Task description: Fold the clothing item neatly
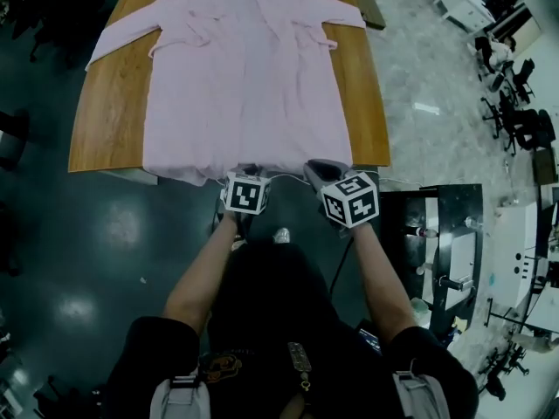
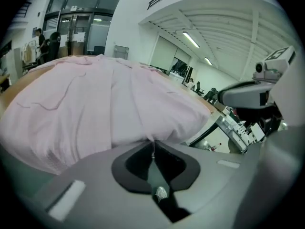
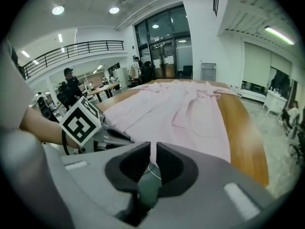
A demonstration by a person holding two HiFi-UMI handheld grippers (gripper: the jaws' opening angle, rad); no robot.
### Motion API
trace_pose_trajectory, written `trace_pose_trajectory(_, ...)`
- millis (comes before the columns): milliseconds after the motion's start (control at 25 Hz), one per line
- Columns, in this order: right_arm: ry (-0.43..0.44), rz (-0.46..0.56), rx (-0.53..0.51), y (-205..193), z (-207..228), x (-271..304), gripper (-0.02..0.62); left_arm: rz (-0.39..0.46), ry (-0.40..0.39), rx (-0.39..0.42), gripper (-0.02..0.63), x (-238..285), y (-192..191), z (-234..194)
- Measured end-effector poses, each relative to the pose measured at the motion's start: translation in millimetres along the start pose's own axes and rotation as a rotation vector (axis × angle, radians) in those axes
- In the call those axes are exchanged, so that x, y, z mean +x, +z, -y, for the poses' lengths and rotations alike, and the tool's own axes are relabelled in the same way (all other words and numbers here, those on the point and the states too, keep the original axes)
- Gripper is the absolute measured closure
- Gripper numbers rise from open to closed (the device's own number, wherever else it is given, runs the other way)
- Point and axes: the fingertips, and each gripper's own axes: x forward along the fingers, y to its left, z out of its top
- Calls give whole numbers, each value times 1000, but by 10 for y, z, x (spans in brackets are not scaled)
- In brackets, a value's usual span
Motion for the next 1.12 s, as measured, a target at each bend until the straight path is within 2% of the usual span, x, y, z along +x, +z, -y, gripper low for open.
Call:
trace_pose_trajectory(40, -9, -5, 13, -76, 75, -56, 566, 0, -3, -14, 592, 14, -7, 24)
trace_pose_trajectory(160, -30, -3, 41, -230, 270, -192, 566, 28, 7, -22, 592, -101, 55, 84)
trace_pose_trajectory(320, -10, 25, 55, -295, 378, -254, 566, 60, 88, -41, 592, -372, 49, 57)
trace_pose_trajectory(640, 68, 33, 22, -347, 362, -343, 566, -17, 183, -101, 592, -457, -394, 68)
trace_pose_trajectory(840, 78, 21, -3, -426, 435, -509, 566, -43, 229, -163, 576, -371, -622, -2)
trace_pose_trajectory(920, 78, 24, -8, -447, 487, -555, 566, -28, 238, -182, 538, -399, -599, -23)
trace_pose_trajectory(1120, 91, 49, -14, -425, 556, -604, 566, 49, 245, -158, 538, -562, -340, 59)
